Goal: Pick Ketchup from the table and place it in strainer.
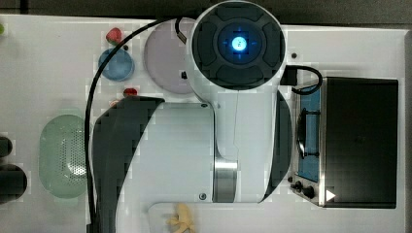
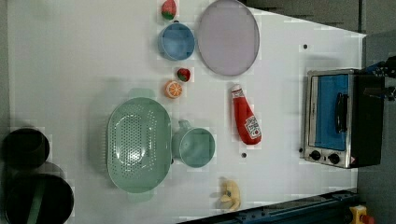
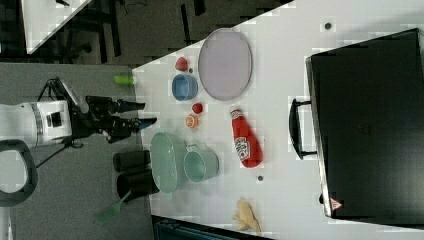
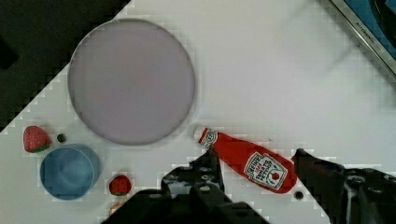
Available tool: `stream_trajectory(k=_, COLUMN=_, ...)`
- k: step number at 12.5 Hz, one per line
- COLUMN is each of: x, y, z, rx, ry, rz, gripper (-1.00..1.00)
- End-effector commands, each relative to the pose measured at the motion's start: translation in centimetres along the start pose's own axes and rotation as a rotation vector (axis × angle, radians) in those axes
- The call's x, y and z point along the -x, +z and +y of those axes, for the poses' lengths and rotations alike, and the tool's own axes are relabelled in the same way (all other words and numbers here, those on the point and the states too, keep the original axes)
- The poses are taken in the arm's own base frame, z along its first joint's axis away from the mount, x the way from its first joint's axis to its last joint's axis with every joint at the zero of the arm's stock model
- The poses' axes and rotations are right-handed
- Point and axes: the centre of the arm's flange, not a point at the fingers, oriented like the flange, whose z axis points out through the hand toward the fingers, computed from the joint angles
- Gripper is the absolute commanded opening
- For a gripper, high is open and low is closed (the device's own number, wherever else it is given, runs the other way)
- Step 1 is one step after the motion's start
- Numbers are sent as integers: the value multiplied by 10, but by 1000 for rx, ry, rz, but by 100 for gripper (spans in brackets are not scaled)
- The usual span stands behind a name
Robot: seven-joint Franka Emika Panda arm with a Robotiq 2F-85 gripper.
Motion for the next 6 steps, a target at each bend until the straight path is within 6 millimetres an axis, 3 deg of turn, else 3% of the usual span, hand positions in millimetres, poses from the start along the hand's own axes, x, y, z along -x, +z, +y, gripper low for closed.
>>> stream_trajectory(k=1, x=26, y=-21, z=53, rx=40, ry=96, rz=-74, gripper=59)
stream_trajectory(k=3, x=30, y=0, z=53, rx=65, ry=82, rz=-100, gripper=99)
stream_trajectory(k=6, x=41, y=44, z=45, rx=87, ry=-44, rz=-130, gripper=100)
